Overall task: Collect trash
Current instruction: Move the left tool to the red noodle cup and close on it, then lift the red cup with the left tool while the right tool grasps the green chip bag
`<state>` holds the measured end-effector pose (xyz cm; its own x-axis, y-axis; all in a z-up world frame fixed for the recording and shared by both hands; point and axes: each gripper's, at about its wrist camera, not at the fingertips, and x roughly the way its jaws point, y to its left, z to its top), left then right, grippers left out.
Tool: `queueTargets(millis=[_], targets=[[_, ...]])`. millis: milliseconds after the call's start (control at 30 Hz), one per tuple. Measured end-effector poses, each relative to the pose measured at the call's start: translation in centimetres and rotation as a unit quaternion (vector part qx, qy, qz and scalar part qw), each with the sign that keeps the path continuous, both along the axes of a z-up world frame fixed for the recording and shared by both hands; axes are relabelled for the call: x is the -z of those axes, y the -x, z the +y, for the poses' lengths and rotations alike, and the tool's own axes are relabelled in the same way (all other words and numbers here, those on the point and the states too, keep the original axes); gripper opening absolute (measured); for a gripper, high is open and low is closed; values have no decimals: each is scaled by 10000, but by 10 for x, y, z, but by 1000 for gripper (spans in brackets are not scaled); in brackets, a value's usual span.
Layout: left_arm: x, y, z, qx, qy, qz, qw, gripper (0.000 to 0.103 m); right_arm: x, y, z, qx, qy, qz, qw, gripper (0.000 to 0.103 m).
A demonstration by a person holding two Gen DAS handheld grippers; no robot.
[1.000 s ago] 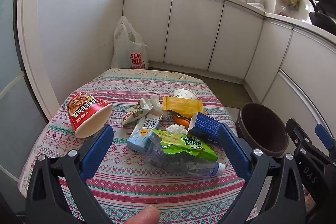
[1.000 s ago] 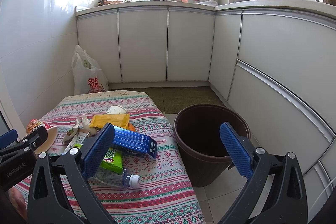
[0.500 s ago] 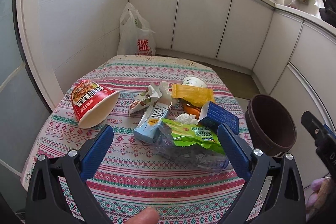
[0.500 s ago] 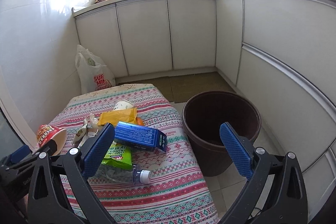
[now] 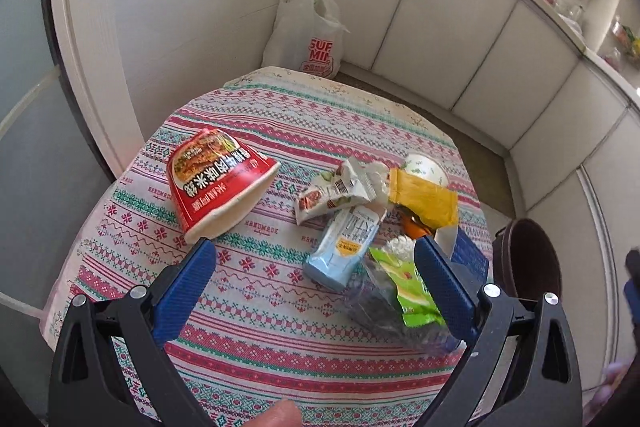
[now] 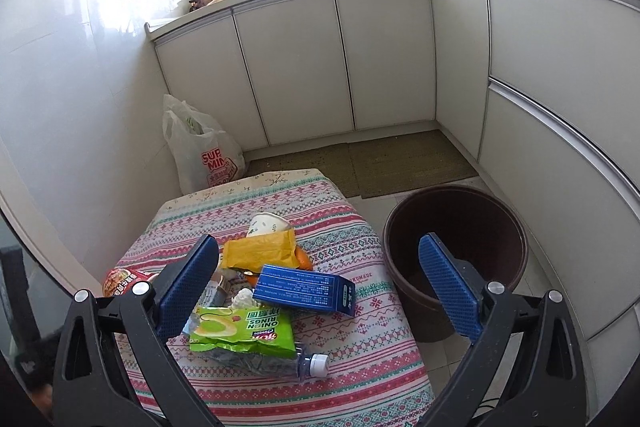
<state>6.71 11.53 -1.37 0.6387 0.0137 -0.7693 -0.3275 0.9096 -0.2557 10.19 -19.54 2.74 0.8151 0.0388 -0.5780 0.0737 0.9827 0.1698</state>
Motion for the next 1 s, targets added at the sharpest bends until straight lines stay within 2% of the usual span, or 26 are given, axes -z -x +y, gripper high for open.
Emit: queueTargets(millis=[67, 133, 167, 233, 300, 367, 500, 600, 800, 900, 933, 967, 1000], targets=[[-3, -14, 21, -190, -25, 103, 9998, 96, 17, -6, -6, 21, -92, 184, 9998, 96], [5, -35, 39, 8, -24, 434, 9991, 96, 38, -17, -11, 16, -202, 550, 9983, 96], [15, -44, 53, 55, 294, 626, 9976, 96, 45, -23, -12, -58, -296, 785, 9965, 96], [36, -49, 81, -250, 994, 788, 9916, 96, 51, -31, -13, -260, -501, 984, 9935, 96], [54, -49, 102, -691, 1344, 749, 9857, 96, 50, -33, -10, -318, -427, 972, 9938, 96], [68, -53, 114, -980, 1525, 798, 9802, 96, 49, -33, -5, -351, -276, 917, 9948, 96], [87, -62, 128, -1357, 1833, 649, 9715, 96, 51, -35, 3, -418, -58, 910, 9950, 96], [102, -69, 137, -1572, 2168, 595, 9616, 96, 53, -38, 6, -427, 68, 923, 9948, 96], [145, -83, 143, -1861, 2896, 842, 9351, 96, 58, -43, -3, -328, 52, 993, 9945, 96], [154, -87, 144, -1830, 3219, 821, 9253, 96, 60, -45, -10, -248, -52, 1044, 9942, 96], [155, -88, 144, -1852, 3267, 790, 9234, 95, 61, -46, -12, -239, -91, 1061, 9940, 96], [154, -89, 144, -1822, 3300, 749, 9232, 87, 62, -47, -13, -231, -126, 1080, 9938, 96], [153, -90, 142, -1756, 3319, 754, 9237, 85, 62, -48, -15, -216, -150, 1100, 9936, 96]])
